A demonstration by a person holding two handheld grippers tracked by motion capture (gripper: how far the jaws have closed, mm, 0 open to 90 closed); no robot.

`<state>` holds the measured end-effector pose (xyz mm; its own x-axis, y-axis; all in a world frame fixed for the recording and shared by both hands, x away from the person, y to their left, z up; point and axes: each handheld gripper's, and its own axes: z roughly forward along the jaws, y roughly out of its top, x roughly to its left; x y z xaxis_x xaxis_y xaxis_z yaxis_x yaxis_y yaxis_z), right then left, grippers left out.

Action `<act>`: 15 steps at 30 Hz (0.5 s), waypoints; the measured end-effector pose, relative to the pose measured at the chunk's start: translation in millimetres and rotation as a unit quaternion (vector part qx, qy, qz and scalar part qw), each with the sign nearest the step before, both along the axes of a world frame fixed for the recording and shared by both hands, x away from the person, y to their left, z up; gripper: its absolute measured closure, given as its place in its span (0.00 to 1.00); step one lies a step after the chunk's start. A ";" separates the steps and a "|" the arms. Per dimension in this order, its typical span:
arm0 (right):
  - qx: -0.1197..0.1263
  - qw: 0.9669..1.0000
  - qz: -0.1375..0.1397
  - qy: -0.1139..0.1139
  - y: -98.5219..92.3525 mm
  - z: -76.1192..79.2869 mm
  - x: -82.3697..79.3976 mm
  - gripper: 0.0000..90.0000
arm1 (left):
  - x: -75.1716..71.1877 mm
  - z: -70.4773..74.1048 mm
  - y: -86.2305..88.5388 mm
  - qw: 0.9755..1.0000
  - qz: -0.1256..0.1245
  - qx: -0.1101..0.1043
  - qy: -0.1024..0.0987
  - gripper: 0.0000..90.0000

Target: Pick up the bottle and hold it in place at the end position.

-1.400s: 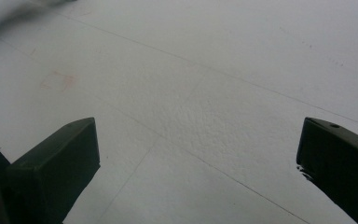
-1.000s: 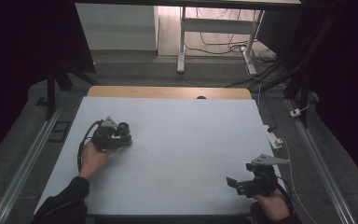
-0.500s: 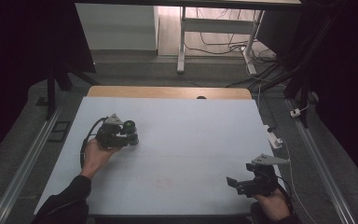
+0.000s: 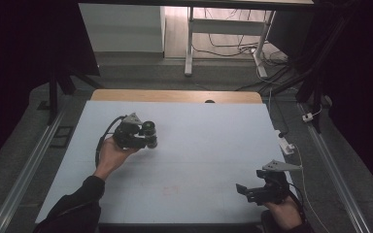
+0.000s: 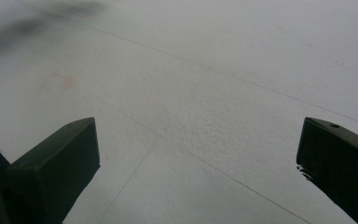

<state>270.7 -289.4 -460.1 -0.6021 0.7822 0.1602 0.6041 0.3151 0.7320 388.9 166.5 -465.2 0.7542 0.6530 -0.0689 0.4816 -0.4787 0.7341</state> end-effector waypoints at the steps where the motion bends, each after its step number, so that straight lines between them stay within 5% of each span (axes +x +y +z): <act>1: 0.000 1.000 0.000 0.000 0.0 0.0 0.0 0.00 | 1.1 1.2 -3.0 1.000 -0.005 0.003 -0.002 0.60; 15: 0.001 1.000 -0.003 -0.001 -0.9 0.1 0.2 0.00 | 18.1 -1.1 -43.8 0.998 -0.057 0.012 -0.011 0.60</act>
<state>270.9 -290.3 -460.0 -0.5979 0.7854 0.1602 0.6050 0.3109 0.7330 407.0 122.8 -466.3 0.8247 0.5643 -0.0370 0.4072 -0.5471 0.7313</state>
